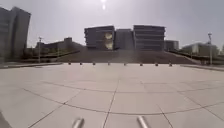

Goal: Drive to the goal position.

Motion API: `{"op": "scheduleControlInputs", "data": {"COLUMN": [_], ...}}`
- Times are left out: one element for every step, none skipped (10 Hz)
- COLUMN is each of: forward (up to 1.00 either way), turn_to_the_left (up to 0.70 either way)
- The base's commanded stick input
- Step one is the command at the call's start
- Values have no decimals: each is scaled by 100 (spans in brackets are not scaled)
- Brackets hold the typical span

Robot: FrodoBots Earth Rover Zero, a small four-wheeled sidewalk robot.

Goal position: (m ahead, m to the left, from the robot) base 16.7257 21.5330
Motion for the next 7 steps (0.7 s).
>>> {"op": "scheduleControlInputs", "data": {"forward": [70, 70, 70, 70, 70, 70, 70], "turn_to_the_left": [1, 1, 1, 1, 1, 1, 1]}}
